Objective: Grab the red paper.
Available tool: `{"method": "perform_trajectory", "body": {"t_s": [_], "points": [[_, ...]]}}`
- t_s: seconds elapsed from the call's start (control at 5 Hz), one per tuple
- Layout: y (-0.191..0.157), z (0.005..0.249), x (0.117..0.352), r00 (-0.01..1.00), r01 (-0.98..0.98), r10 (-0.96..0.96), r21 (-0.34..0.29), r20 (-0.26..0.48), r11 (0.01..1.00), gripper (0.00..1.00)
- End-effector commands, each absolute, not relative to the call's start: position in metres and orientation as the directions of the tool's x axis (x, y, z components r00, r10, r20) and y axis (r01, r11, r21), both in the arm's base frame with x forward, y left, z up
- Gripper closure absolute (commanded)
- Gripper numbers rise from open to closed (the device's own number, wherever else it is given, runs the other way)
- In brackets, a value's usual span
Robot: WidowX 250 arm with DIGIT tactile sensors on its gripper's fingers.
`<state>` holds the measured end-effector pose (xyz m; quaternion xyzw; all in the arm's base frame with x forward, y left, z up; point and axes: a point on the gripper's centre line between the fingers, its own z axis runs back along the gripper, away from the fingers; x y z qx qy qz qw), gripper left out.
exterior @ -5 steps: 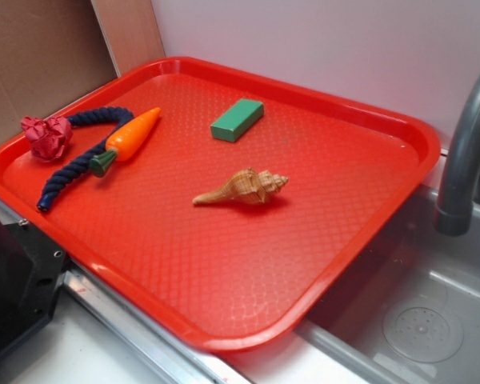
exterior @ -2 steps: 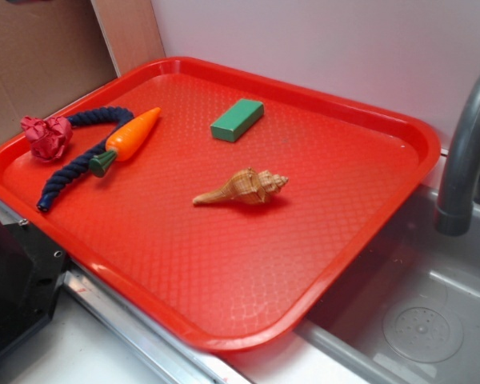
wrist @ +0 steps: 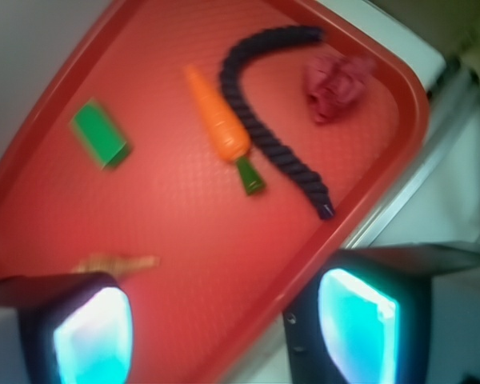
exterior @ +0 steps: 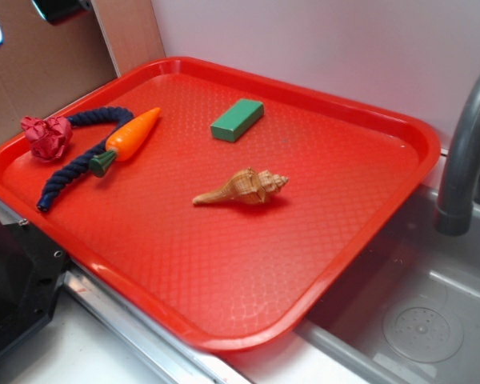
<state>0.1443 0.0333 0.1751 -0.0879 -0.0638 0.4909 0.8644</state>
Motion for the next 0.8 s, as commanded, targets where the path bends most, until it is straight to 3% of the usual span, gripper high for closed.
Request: {"method": "perform_trajectory", "body": {"t_s": [0.0, 0.4, 0.6], "points": [[0.071, 0.139, 0.167, 0.341, -0.885, 0.929, -0.285, 0.142, 0.368, 0.0], [0.1, 0.104, 0.173, 0.339, -0.904, 0.91, -0.185, 0.24, 0.385, 0.0], [0.113, 0.09, 0.169, 0.301, -0.929, 0.897, -0.113, 0.325, 0.353, 0.0]]}}
